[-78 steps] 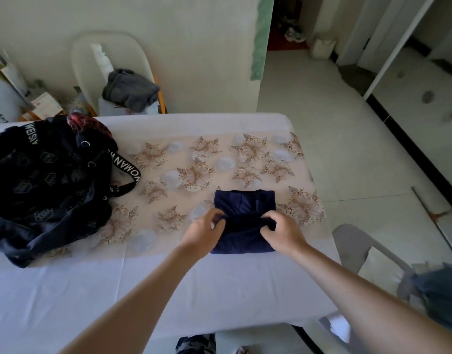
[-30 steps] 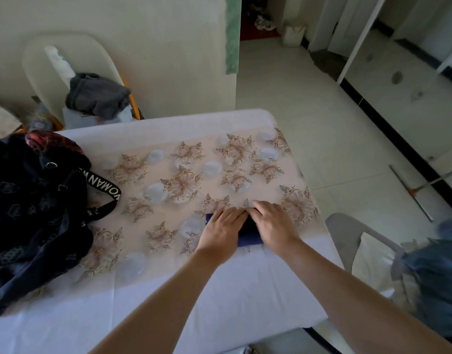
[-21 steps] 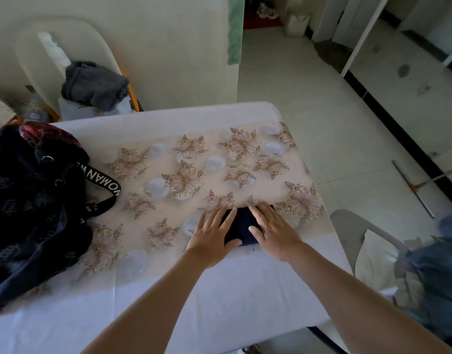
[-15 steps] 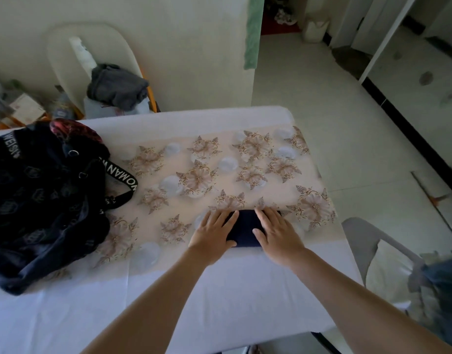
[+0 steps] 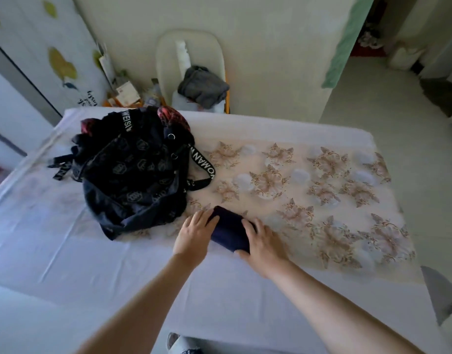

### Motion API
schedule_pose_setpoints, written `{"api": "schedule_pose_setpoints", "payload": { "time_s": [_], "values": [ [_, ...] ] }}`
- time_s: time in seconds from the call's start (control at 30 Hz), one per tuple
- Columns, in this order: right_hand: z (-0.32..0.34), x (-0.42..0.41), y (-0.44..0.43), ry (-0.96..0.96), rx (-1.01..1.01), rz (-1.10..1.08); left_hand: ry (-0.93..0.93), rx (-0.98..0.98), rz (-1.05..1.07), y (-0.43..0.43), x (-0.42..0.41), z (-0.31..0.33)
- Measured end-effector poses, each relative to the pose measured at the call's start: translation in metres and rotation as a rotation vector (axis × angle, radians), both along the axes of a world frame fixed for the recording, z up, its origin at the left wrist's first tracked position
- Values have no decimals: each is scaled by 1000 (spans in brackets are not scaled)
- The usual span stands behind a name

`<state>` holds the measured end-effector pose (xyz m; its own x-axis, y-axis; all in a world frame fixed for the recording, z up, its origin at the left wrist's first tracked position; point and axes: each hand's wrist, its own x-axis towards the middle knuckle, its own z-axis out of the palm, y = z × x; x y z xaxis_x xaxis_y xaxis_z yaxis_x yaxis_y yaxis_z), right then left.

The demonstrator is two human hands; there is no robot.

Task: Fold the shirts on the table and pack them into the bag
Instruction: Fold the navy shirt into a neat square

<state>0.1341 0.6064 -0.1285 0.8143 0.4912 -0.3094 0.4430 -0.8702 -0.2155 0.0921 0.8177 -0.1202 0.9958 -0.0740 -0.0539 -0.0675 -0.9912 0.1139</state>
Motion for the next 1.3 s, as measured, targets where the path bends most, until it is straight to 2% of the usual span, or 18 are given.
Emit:
{"api": "schedule_pose_setpoints", "payload": {
  "time_s": [0.07, 0.17, 0.23, 0.33, 0.5, 0.63, 0.67, 0.73, 0.8, 0.87, 0.93, 1.03, 1.17, 1.23, 1.3],
  "values": [
    [2, 0, 34, -13, -12, -152, -33, -153, 90, 14, 0, 1],
    [0, -1, 80, 9, 53, -288, 104, -372, 172, 32, 2, -5],
    [6, 2, 103, 17, 86, -301, 208, -479, 210, 48, 7, -9],
    [11, 12, 120, -79, 99, -213, 263, -591, 194, 68, 14, -9],
    [9, 17, 139, 190, 163, -197, 342, -644, 163, 89, 19, -3],
    [29, 22, 158, 218, 17, -85, 395, -412, 59, 118, 28, 18],
    [38, 26, 165, 193, -41, -75, 379, -411, 72, 127, 32, 27],
    [58, 38, 185, 56, -89, -107, 343, -531, 135, 148, 41, 48],
    [77, 52, 211, -102, -41, -121, 240, -632, 196, 175, 47, 67],
    [87, 67, 239, -170, 65, -61, 75, -540, 200, 209, 54, 76],
    [90, 81, 268, -173, 125, 72, -113, -293, 135, 248, 58, 76],
    [83, 94, 306, -180, 86, 242, -237, 77, 66, 301, 58, 65],
    [62, 113, 338, -176, -79, 279, -18, 340, 15, 355, 53, 54],
    [53, 126, 346, -202, -183, 262, 129, 356, 71, 376, 57, 54],
    [45, 139, 354, -261, -267, 263, 184, 341, 97, 387, 65, 52]
  ]
}}
